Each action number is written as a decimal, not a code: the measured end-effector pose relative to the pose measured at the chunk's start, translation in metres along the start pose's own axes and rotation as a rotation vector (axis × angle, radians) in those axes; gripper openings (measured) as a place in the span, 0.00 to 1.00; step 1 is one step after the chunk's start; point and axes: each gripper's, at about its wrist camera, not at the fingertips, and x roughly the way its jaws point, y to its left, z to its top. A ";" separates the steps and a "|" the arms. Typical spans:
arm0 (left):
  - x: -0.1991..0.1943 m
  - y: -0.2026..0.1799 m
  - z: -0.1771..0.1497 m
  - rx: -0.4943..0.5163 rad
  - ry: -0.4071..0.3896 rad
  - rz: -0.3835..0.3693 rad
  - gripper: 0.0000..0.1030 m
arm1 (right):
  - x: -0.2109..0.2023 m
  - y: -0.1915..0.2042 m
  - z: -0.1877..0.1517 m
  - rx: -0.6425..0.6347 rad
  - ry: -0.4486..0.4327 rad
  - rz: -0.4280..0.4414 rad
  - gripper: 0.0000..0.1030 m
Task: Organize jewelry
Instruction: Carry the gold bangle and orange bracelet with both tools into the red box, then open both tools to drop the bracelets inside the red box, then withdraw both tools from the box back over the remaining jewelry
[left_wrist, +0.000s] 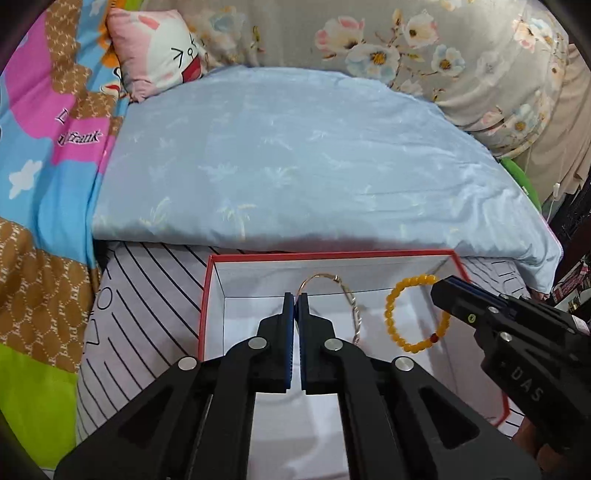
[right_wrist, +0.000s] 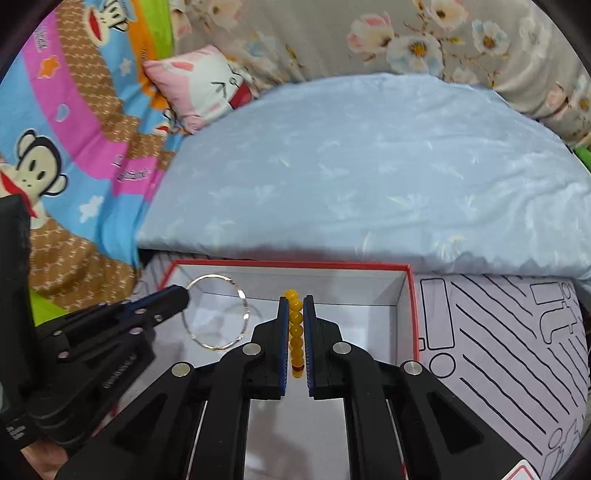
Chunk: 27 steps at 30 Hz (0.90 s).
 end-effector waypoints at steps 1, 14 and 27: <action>0.004 0.000 0.000 -0.001 0.008 -0.001 0.01 | 0.007 -0.003 0.001 0.001 0.016 -0.009 0.07; -0.019 0.018 -0.009 -0.048 -0.039 0.031 0.47 | -0.056 -0.014 -0.012 -0.038 -0.144 -0.204 0.47; -0.120 0.000 -0.114 0.000 -0.063 0.017 0.52 | -0.155 0.005 -0.130 -0.006 -0.141 -0.148 0.47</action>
